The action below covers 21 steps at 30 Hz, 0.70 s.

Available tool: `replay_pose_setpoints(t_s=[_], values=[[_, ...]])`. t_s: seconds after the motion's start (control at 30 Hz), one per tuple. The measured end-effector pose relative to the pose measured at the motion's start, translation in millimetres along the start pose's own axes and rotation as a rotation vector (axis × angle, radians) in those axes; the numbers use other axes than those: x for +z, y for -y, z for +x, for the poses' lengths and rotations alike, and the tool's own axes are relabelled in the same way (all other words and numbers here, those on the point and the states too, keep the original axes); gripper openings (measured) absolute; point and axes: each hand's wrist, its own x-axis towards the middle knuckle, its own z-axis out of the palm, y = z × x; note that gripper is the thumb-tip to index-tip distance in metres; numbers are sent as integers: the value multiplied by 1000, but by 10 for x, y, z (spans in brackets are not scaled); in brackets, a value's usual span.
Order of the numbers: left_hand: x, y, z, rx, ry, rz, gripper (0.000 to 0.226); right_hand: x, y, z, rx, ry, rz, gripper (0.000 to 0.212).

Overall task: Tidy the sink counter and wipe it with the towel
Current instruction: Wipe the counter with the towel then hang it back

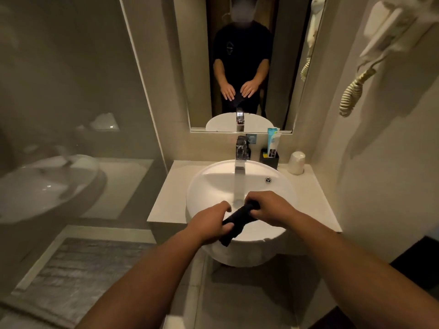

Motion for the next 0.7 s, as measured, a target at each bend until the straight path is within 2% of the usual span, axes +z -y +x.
replay_pose_setpoints(t_s=[0.13,0.27,0.4,0.5,0.6,0.7], values=[[4,56,-78,-67,-17,-208,53,-66,291,202,-141,40,7,23],[-76,234,-113,-158,-109,-471,56,-71,544,537,-198,71,16,26],[-189,584,2,-278,-191,-446,32,87,794,1010,-275,88,13,28],[-283,1008,171,-317,-191,-437,23,281,898,1439,-282,115,-2,30],[-385,1466,445,-339,-159,-421,8,462,908,1924,-234,121,0,32],[-500,1934,769,-387,-144,-502,6,628,762,2431,-126,82,46,35]])
